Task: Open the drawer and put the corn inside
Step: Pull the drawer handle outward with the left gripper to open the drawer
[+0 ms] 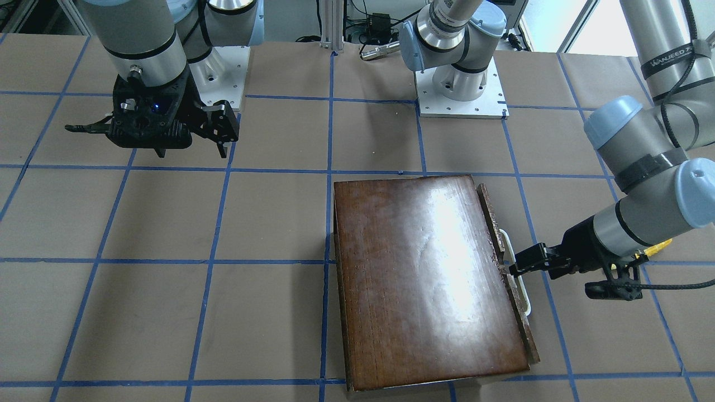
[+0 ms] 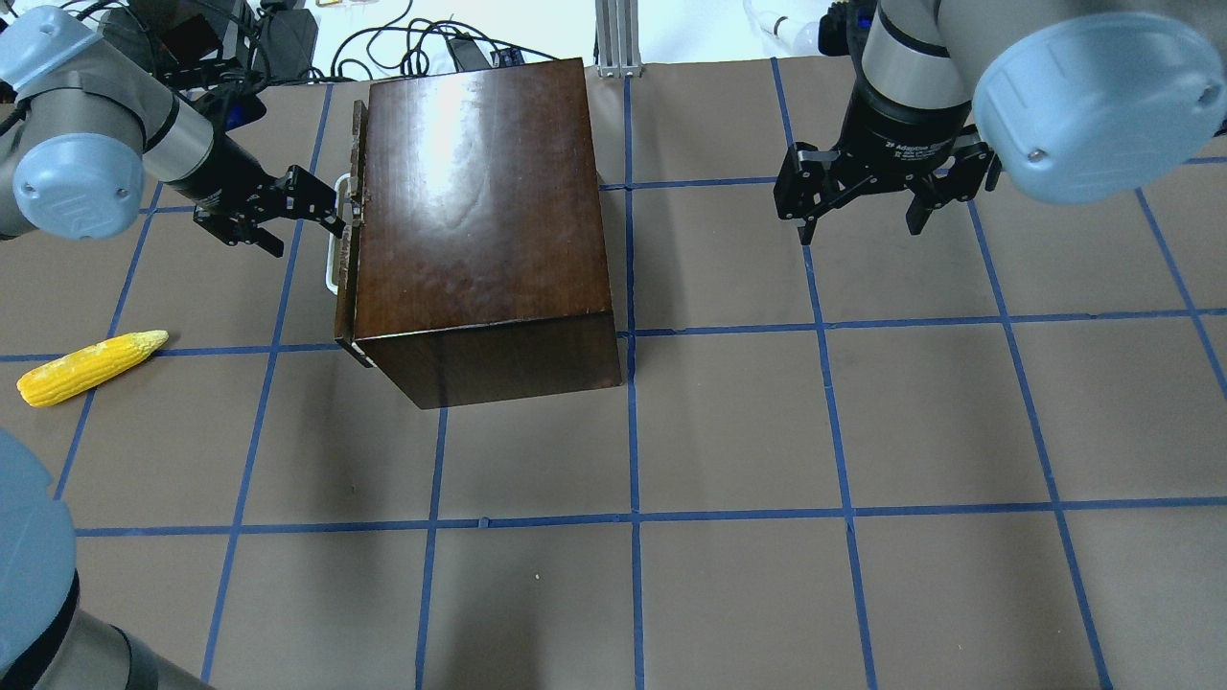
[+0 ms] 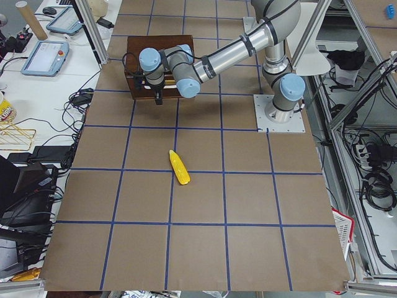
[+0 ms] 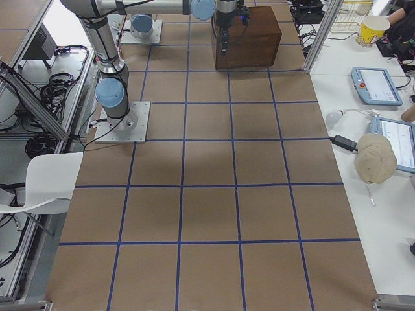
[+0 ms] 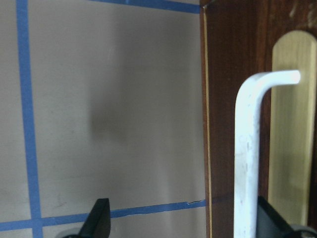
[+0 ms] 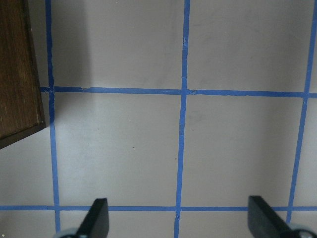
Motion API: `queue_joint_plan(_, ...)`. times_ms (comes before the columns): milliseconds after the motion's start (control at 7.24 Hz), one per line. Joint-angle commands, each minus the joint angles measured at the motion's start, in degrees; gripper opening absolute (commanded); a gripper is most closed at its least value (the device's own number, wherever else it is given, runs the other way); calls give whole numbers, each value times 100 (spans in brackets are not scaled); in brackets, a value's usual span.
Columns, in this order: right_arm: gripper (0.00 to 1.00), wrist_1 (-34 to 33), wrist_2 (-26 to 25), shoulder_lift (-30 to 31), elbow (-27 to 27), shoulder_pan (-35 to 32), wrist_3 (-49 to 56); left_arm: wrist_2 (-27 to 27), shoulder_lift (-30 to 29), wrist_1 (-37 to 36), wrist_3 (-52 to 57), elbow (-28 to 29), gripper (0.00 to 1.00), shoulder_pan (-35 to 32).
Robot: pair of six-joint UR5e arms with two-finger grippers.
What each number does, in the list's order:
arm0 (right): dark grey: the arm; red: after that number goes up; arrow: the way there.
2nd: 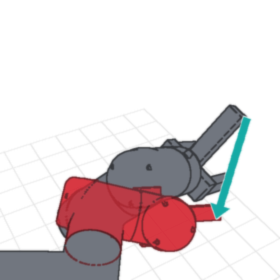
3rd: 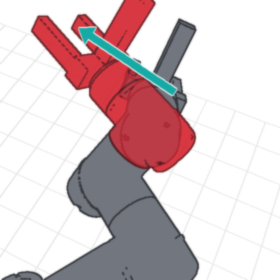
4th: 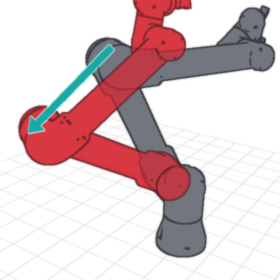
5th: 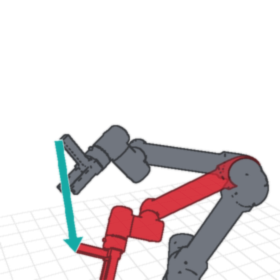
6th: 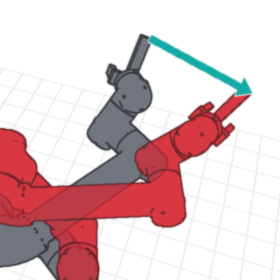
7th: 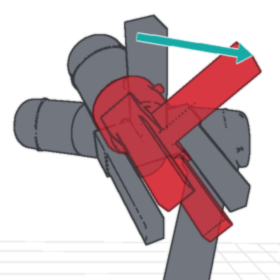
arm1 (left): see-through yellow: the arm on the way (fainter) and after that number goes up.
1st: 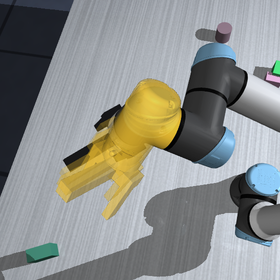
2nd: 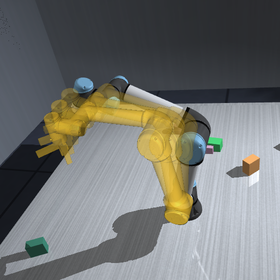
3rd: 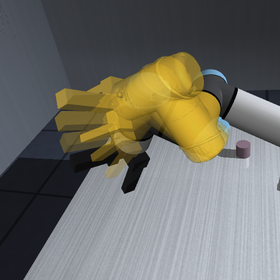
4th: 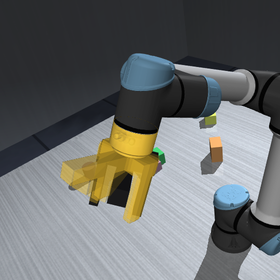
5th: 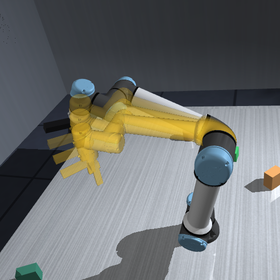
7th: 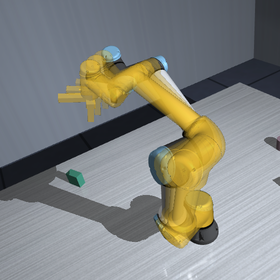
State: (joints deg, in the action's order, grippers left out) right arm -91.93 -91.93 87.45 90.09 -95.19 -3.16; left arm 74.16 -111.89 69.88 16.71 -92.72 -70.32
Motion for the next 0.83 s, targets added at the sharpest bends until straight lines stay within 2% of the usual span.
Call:
queue_joint_plan(0, 100, 0, 0, 0, 0, 0, 0, -33, 9, 8, 130, -1, 100, 280)
queue_joint_plan(691, 100, 0, 0, 0, 0, 0, 0, -174, -8, 35, 359, -10, 100, 616)
